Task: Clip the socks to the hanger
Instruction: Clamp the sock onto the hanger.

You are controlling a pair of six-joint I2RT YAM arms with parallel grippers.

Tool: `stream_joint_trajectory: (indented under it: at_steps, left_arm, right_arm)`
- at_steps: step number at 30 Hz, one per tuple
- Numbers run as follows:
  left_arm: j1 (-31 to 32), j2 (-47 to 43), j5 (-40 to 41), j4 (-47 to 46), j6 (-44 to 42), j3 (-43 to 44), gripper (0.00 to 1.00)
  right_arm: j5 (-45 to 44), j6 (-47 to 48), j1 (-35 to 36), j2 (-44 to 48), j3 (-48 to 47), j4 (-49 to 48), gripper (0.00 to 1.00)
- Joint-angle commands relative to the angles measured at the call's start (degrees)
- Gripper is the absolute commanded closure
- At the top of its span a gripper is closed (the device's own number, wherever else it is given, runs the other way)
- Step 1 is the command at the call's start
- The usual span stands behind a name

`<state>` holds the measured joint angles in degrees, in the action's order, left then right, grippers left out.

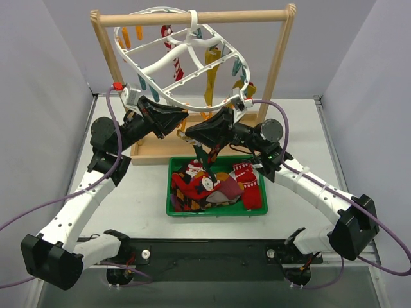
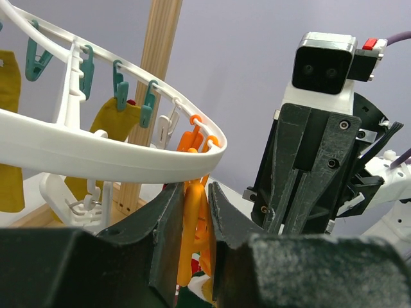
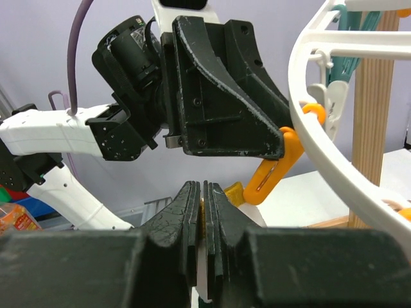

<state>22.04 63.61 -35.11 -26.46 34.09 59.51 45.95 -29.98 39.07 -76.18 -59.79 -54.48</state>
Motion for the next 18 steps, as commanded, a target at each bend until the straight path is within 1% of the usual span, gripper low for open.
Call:
stream_joint_trajectory:
  at_steps: [1, 9, 14, 18]
  left_arm:
    - [1.2, -1.4, -4.5, -0.1, 1.2, 1.1, 1.0]
    - [1.2, -1.8, -3.7, -0.3, 0.9, 0.4, 1.0]
    - [1.4, -1.9, -3.0, -0.5, 0.4, 0.7, 1.0]
    - [1.5, -1.9, -3.5, -0.6, 0.7, 0.9, 1.0]
  right_arm:
    - [1.4, -1.0, -0.9, -0.5, -3.0, -10.3, 1.0]
    - [1.5, -0.4, -1.1, -0.2, -3.3, -8.5, 1.0]
    - [0.5, -0.1, -1.0, 1.4, 1.1, -8.8, 1.0]
    - [-0.4, -0.3, -1.2, 1.7, 2.5, -9.9, 1.0]
